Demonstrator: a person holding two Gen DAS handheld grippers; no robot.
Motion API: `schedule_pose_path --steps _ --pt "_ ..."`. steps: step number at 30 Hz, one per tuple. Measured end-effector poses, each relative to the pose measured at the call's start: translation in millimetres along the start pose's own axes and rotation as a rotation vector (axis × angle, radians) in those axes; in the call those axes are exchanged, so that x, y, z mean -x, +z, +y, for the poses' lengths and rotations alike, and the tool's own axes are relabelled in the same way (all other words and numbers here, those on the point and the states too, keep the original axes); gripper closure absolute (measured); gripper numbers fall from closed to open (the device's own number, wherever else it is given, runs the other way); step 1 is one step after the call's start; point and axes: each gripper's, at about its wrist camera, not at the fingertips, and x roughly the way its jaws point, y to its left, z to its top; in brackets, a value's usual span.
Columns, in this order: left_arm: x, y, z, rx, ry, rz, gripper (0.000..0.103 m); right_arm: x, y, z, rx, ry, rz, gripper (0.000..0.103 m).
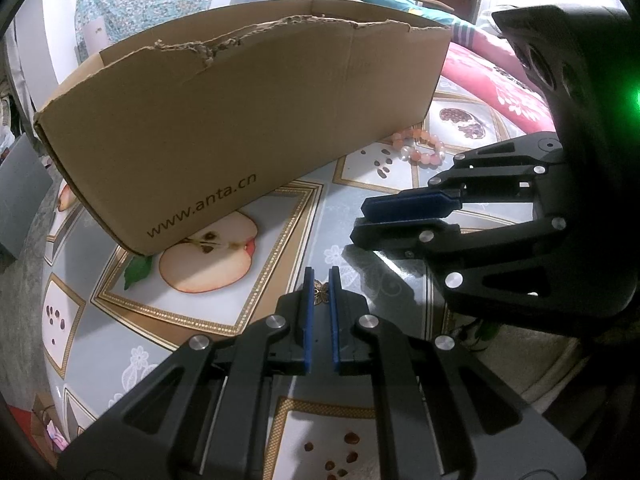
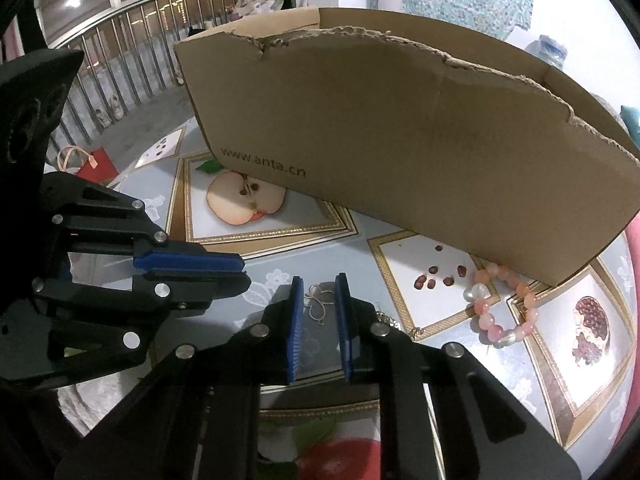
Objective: Organize jewelry
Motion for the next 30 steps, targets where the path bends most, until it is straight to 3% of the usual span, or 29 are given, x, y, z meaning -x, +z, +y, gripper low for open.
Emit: schedule_pose_path --steps 21,26,30 --pt "-2.6 5.1 2.9 0.010 -0.010 -0.018 0.101 34.7 -3.6 -29.4 -0.117 0.028 -0.038 0.097" --pt "1.9 8.9 -2.1 0.003 0.000 -0.039 0.069 41.2 -11.4 -33.7 -0.155 0.040 -0.044 0.097" --pt "-0.7 15.2 -13.0 -0.040 -0.022 -0.038 0.064 44.7 -19.3 -40.2 -0.193 0.050 -0.051 0.096"
